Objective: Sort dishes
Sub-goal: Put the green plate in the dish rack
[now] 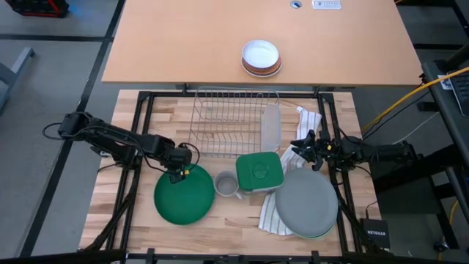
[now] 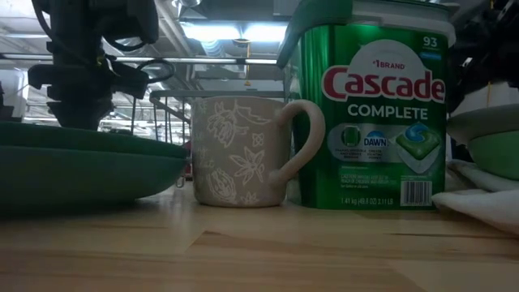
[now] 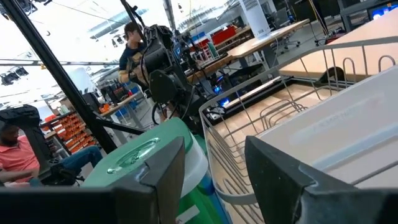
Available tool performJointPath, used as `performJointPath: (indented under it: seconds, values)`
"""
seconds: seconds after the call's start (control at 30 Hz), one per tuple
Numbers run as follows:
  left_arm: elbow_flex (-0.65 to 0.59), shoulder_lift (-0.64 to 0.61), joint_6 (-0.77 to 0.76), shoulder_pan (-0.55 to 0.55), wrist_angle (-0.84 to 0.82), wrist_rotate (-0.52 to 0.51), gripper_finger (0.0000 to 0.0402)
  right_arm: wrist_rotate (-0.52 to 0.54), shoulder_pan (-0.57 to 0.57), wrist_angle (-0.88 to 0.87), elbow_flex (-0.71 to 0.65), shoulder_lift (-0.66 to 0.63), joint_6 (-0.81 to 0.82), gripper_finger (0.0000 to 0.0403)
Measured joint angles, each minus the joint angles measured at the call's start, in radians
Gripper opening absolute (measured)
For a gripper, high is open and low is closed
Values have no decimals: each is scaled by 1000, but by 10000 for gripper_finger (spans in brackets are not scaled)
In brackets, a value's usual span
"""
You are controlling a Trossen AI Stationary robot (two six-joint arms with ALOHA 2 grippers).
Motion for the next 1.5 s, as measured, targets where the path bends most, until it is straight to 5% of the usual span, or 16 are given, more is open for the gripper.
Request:
performJointPath:
  seconds: [0.4, 0.63, 0.8, 1.03, 1.5]
  values:
    - [0, 27, -91, 0, 16, 0, 135, 0, 0, -2, 0, 0, 0, 172]
    - [0, 117, -48, 0, 18, 2, 160, 0, 0, -4, 0, 0, 0, 172]
    - [-1, 151, -44, 0, 10, -5, 127, 0, 0, -4, 0, 0, 0, 172]
    - [6, 144, -42, 1, -37, -6, 16, 0, 0, -5, 0, 0, -1, 172]
    - [102, 99, -22, 0, -141, -10, 0, 0, 0, -20, 0, 0, -1, 172]
